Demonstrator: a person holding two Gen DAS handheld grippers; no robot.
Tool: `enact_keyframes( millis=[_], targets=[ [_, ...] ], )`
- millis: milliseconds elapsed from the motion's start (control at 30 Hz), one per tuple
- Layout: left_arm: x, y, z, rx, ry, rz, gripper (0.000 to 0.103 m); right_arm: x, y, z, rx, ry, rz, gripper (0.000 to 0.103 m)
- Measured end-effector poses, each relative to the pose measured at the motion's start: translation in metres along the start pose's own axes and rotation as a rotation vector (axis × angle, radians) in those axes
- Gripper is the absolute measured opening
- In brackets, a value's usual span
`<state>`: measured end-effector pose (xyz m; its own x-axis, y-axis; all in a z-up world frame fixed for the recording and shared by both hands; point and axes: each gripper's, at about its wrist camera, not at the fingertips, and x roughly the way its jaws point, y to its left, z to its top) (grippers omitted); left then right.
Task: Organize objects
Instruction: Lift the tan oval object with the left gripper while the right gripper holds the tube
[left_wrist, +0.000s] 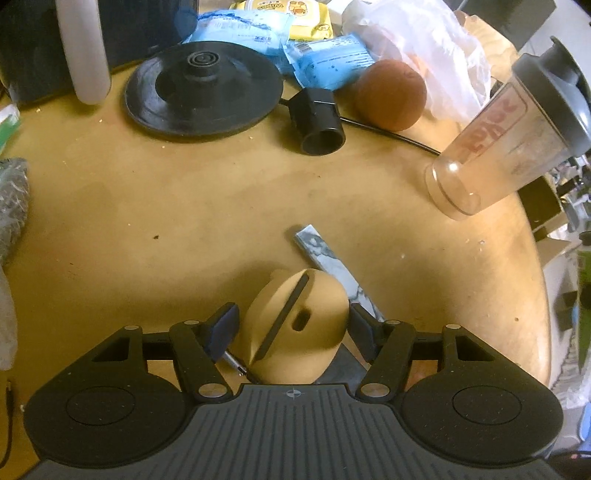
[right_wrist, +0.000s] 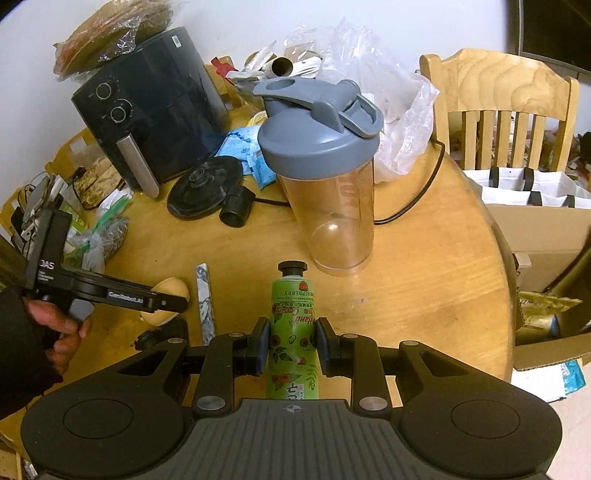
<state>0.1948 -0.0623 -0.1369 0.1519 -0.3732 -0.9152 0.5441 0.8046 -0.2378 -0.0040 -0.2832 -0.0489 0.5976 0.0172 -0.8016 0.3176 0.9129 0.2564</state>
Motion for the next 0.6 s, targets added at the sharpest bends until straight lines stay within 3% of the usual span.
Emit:
enact_keyframes(
  millis=[300, 600],
  targets=[
    [-0.006, -0.005, -0.005, -0.002, -0.01, 0.027, 0.058, -0.003, 0.006, -0.001, -0.005, -0.008, 0.008, 0.029],
    [-0.041, -0.01, -0.016, -0.029, -0.1, 0.056, 0.058, -0.007, 0.016, -0.002, -0.035, -0.012, 0.027, 0.029]
  ],
)
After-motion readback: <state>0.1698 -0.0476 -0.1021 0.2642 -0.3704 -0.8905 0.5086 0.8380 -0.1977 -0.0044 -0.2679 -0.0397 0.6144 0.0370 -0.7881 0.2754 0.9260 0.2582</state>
